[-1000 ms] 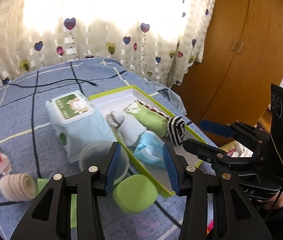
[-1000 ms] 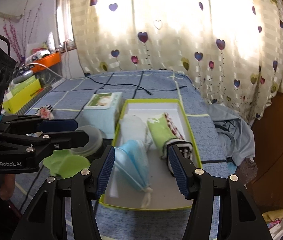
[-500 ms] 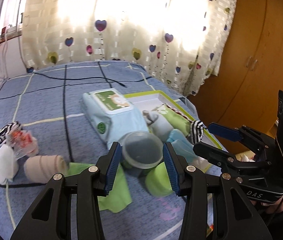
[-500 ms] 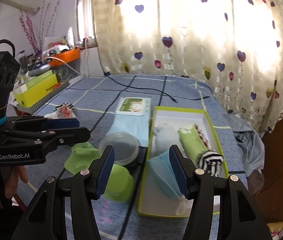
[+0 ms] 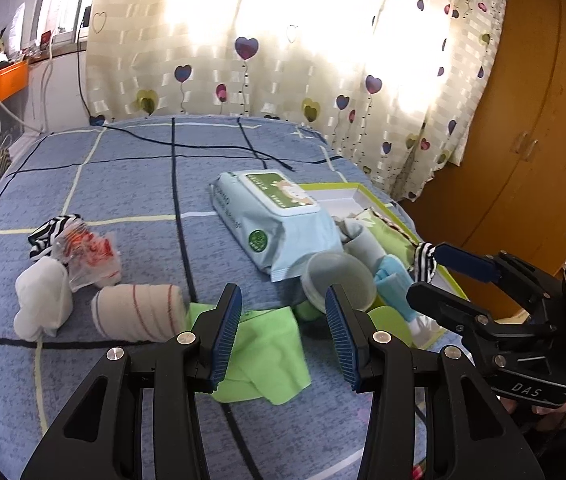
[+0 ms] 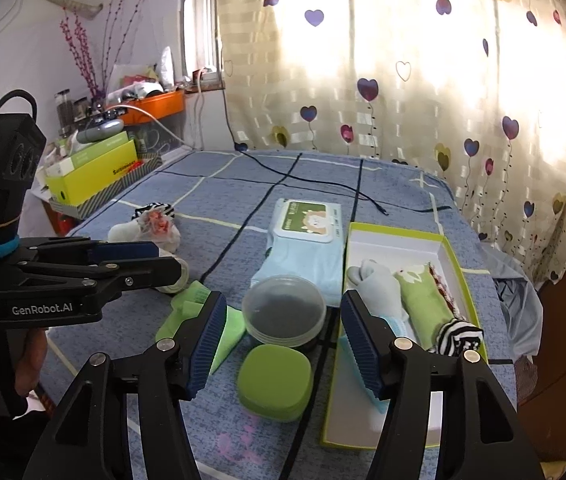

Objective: Organize soft objects
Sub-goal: 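Move the left tool onto the green cloth and close it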

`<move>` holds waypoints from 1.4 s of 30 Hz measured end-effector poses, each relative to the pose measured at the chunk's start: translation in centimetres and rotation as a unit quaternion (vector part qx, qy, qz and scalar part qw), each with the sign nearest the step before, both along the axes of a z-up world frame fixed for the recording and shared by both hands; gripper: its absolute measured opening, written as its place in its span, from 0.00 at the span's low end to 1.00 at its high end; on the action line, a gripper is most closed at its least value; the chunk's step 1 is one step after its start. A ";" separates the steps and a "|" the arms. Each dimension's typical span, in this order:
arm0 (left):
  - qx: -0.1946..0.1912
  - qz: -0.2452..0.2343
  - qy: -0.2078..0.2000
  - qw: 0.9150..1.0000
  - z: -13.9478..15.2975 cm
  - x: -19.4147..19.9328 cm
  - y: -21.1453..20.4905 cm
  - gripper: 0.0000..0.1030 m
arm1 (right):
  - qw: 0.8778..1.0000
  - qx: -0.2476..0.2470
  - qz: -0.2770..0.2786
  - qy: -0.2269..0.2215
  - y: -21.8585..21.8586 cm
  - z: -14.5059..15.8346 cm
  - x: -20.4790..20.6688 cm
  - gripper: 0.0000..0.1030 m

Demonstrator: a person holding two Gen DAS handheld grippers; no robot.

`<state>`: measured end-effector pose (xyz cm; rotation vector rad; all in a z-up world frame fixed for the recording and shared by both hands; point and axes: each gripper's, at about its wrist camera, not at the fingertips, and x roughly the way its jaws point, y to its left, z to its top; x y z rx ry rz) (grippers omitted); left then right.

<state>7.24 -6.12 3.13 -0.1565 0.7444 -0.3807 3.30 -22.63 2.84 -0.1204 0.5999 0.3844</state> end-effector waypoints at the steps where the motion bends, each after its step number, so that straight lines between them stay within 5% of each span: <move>1: 0.001 0.002 0.000 1.000 -0.1 -0.1 0.1 0.44 | 1.000 0.000 0.002 0.001 0.2 0.0 0.0 0.58; 19: 0.000 0.028 0.021 0.999 -1.9 -0.3 3.1 0.44 | 0.999 0.002 0.037 0.002 2.4 -0.4 0.3 0.59; 35: 0.026 0.012 0.112 0.993 -8.1 2.5 1.2 0.44 | 0.999 0.000 0.038 0.013 2.1 -1.1 1.6 0.59; 42: 0.043 0.004 0.102 0.994 -8.3 3.0 -0.3 0.44 | 0.999 0.002 0.036 0.017 1.6 -1.3 2.3 0.59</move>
